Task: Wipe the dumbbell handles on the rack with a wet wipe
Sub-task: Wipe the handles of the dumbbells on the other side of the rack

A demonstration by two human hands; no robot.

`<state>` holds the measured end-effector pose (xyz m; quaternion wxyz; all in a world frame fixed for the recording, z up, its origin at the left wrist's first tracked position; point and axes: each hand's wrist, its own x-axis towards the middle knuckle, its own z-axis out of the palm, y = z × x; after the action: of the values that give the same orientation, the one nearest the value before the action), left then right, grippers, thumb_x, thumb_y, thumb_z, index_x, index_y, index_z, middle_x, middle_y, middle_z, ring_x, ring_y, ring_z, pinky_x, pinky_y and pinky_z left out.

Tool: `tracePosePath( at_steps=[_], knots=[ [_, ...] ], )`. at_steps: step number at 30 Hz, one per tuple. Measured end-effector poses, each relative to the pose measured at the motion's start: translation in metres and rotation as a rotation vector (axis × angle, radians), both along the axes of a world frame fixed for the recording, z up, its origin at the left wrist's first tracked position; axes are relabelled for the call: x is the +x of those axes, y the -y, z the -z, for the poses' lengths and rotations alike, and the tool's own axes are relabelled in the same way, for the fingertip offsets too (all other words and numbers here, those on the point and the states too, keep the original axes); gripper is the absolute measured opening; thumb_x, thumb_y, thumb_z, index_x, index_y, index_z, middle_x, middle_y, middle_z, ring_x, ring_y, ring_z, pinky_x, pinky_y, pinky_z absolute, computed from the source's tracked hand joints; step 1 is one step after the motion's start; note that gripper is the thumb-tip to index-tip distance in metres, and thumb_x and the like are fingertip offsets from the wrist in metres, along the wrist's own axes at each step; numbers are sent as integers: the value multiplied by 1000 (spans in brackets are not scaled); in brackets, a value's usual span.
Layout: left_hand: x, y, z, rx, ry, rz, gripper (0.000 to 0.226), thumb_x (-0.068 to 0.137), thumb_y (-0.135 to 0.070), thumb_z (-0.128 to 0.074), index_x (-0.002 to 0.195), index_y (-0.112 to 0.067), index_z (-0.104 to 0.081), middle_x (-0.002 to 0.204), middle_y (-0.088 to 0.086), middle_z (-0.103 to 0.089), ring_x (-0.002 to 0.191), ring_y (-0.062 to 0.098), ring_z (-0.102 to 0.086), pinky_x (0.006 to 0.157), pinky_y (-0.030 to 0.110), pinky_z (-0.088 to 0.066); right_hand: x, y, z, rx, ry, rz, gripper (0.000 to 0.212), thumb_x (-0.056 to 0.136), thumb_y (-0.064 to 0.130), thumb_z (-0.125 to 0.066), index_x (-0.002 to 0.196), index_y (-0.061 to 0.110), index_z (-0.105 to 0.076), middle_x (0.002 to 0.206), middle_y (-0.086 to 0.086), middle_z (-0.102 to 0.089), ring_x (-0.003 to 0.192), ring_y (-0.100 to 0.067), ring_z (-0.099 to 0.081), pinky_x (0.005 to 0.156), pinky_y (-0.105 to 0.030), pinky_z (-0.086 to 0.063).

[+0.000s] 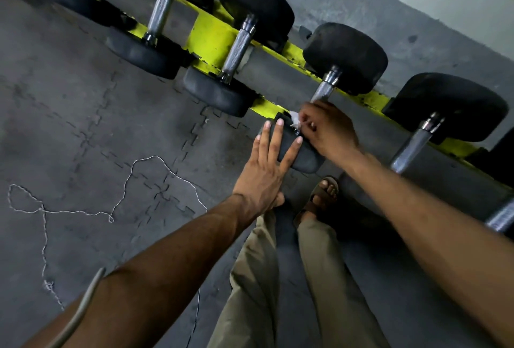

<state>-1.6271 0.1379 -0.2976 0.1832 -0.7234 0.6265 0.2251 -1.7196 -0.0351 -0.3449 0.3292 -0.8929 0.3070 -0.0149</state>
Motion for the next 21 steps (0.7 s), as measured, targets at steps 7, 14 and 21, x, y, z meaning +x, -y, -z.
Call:
tracePosePath(
  at_steps=[7,14,21],
  knots=[
    [-2,-1,-2,-3,8,-1,147,70,-55,-77,158,-12,33,159,36,35,153,57,17,127,60,-15,23,39,1,-513,-216,-453,25,89,26,-46,89,18,-70,89,1,-64,105,-29,-49,79,-39,-39],
    [-2,0,-3,3,23,5,147,71,-57,-77,158,-11,33,159,37,35,153,57,17,126,61,-17,64,51,-21,-409,-652,-687,28,95,32,-49,99,13,-69,103,-9,-74,109,-31,-64,109,-45,-28],
    [-3,0,-2,4,23,6,146,70,-56,-77,160,-12,30,160,38,32,153,57,18,126,61,-17,69,39,-23,-166,-579,-746,32,91,34,-44,102,18,-69,111,-10,-73,109,-30,-67,103,-43,-44]
  ],
)
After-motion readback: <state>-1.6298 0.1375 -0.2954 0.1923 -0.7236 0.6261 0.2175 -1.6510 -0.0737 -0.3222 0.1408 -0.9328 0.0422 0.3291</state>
